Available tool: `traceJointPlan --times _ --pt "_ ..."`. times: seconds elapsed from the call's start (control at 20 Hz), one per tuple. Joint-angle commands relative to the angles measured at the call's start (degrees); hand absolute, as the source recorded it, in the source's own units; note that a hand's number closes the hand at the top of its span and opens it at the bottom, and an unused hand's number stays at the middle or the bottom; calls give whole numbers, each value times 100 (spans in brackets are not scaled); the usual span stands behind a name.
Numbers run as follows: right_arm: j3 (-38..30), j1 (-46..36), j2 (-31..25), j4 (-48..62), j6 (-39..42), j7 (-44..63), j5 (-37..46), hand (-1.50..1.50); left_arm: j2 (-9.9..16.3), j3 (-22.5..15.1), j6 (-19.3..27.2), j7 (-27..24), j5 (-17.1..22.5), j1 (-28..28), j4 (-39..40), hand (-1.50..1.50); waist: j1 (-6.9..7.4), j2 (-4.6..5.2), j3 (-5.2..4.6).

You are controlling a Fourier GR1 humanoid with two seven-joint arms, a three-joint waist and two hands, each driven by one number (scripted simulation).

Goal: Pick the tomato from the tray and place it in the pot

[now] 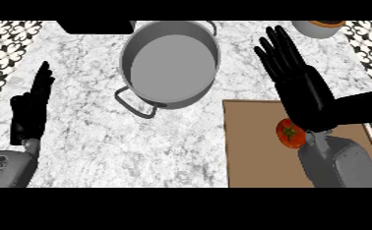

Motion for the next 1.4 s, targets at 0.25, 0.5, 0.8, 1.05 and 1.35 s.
traceJointPlan --times 0.25,0.5,0.8,1.05,1.35 --pt "-355 1329 -2549 855 -670 912 2468 150 227 15 -145 20 -12 589 -77 0 -416 -19 -149" --pt "-138 1279 -3933 387 -1216 -300 4966 -150 186 -34 -321 201 155 754 -117 0 -480 -130 -125" --pt "290 2832 -3600 -1103 -2188 573 6470 -150 219 -75 -375 266 167 1251 -817 0 -263 -41 -98" --pt "590 2853 -3850 -1765 -801 2141 7104 -150 417 0 -631 464 194 1234 -1074 0 -113 7 -102" --pt "1424 1609 -3464 -2011 1329 3871 7134 -150 8 -237 -353 556 -60 998 -1071 0 92 63 -111"
